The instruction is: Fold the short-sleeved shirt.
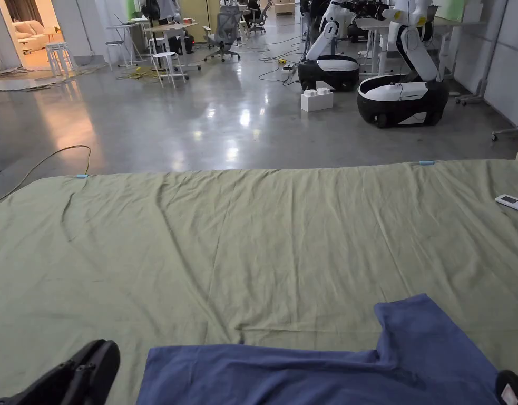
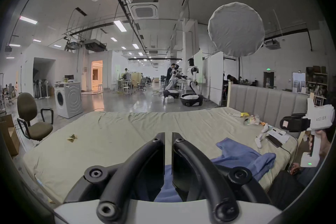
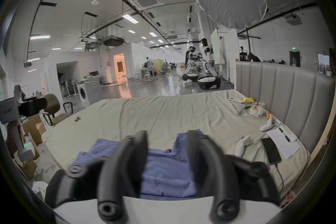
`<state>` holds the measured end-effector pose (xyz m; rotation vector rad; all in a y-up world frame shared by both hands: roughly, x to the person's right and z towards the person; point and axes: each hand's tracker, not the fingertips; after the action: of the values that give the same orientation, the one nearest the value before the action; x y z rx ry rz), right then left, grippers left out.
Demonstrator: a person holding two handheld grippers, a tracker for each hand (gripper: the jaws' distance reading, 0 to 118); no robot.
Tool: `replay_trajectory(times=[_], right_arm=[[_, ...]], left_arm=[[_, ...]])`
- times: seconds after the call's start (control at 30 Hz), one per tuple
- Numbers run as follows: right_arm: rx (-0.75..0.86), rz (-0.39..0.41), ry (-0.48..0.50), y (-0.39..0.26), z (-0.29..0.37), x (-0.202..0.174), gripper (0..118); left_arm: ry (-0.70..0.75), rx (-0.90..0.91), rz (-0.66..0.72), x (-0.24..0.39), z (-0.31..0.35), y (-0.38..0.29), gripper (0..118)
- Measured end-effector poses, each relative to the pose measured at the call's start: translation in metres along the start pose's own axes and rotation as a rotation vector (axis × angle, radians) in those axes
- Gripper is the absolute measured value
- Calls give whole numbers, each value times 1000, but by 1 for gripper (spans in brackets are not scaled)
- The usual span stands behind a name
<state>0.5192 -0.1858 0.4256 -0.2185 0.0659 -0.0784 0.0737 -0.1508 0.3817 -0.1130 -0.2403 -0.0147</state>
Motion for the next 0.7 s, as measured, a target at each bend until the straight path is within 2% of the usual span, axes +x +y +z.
replay_trajectory(times=[0.03, 0.13, 0.43, 0.7], right_arm=[[-4, -1, -6, -1, 0, -3, 6], [-33, 19, -9, -6, -2, -4, 3], [-12, 50, -13, -7, -2, -15, 0], [-31, 45, -22, -10, -11, -14, 0]], left_arm=[[-16, -27, 5, 1, -1, 1, 4], [-15, -43, 0, 8, 0, -4, 3], [7, -75, 17, 4, -1, -3, 3], [18, -140, 40, -5, -19, -13, 3]])
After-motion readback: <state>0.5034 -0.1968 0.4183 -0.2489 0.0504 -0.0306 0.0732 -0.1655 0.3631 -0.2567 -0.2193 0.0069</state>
